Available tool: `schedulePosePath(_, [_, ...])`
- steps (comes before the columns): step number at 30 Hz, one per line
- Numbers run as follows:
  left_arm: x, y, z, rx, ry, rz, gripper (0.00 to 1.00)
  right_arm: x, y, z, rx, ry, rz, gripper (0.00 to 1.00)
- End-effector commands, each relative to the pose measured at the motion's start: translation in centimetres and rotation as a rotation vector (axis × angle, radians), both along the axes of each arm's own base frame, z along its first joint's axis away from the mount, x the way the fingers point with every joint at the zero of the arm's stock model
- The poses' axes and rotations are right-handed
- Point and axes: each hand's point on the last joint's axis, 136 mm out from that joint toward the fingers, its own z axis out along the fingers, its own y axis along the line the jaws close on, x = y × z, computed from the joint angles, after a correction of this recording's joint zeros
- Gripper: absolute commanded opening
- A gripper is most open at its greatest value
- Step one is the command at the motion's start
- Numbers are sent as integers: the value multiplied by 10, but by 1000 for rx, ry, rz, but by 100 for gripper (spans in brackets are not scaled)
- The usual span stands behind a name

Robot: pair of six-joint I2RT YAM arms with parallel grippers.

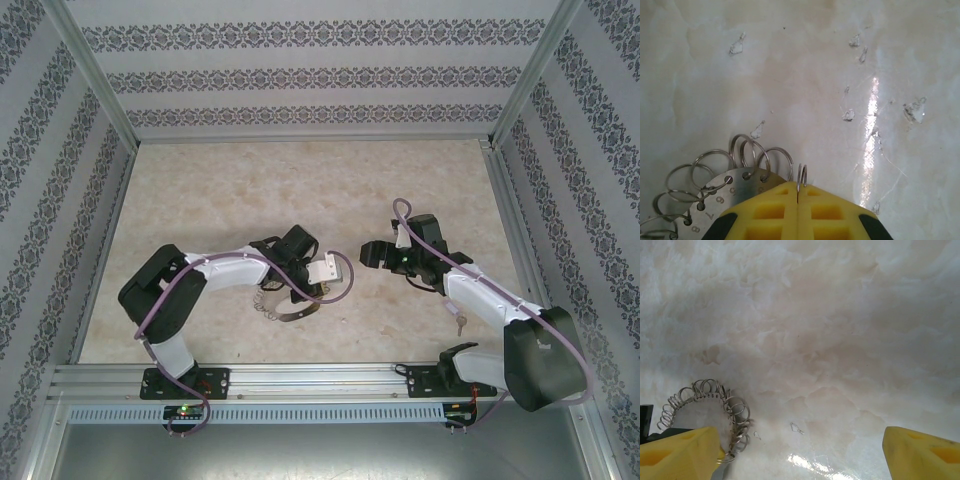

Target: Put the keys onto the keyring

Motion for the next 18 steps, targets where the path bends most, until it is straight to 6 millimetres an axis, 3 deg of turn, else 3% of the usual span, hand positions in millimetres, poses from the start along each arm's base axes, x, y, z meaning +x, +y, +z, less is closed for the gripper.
schedulePosePath(1, [-4, 0, -6, 61, 13, -24, 2, -2, -3, 1, -2, -8, 2, 85])
schedulePosePath(7, [-1, -1, -4, 57, -1, -5, 22, -1, -5, 4, -1, -14, -5, 85])
schedulePosePath(11, [4, -2, 3, 38, -27, 23, 28, -2, -6, 6, 0, -15, -8, 85])
schedulePosePath(18, [3, -1, 18, -53, -61, 63, 29, -4, -9, 6, -3, -18, -16, 85])
